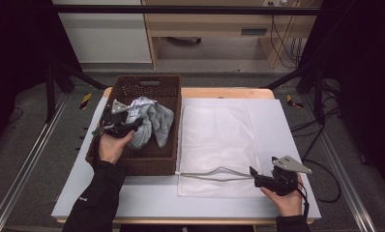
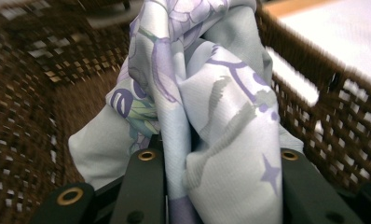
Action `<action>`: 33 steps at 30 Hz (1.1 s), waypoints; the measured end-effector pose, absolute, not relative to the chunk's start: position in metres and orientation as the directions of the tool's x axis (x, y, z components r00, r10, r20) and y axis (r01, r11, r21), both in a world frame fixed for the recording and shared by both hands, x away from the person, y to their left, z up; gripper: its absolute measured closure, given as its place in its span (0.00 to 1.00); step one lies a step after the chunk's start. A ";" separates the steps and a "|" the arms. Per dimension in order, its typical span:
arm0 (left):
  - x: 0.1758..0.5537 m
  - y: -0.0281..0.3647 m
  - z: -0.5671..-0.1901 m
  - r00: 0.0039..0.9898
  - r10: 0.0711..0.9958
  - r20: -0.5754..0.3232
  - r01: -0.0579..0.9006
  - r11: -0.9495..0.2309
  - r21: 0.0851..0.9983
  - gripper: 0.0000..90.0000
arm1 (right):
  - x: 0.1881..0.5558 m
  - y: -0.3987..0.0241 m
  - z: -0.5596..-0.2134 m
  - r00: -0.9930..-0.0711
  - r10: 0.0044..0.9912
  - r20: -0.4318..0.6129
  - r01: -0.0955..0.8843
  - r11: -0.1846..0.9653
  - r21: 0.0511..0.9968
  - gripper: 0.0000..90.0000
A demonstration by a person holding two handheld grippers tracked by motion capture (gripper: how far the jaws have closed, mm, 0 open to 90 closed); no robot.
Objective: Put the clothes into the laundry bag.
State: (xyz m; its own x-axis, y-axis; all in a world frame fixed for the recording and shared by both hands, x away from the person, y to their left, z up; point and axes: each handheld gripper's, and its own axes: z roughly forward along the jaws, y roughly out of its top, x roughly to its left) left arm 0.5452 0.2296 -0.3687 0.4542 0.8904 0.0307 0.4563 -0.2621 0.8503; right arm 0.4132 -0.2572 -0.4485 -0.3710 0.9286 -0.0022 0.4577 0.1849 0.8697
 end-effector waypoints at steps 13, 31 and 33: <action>0.513 0.242 -0.320 0.429 0.903 0.040 0.299 -0.183 0.937 0.74 | 0.413 -0.256 -0.449 -0.372 0.928 -0.002 0.455 0.184 0.871 0.13; 0.459 0.224 -0.263 0.474 0.879 0.051 0.144 -0.134 0.980 0.74 | 0.410 -0.260 -0.446 -0.370 0.929 0.000 0.438 0.175 0.882 0.16; 0.454 0.217 -0.258 0.494 0.868 0.057 0.127 -0.137 0.982 0.74 | 0.409 -0.260 -0.445 -0.370 0.929 -0.003 0.434 0.175 0.884 0.16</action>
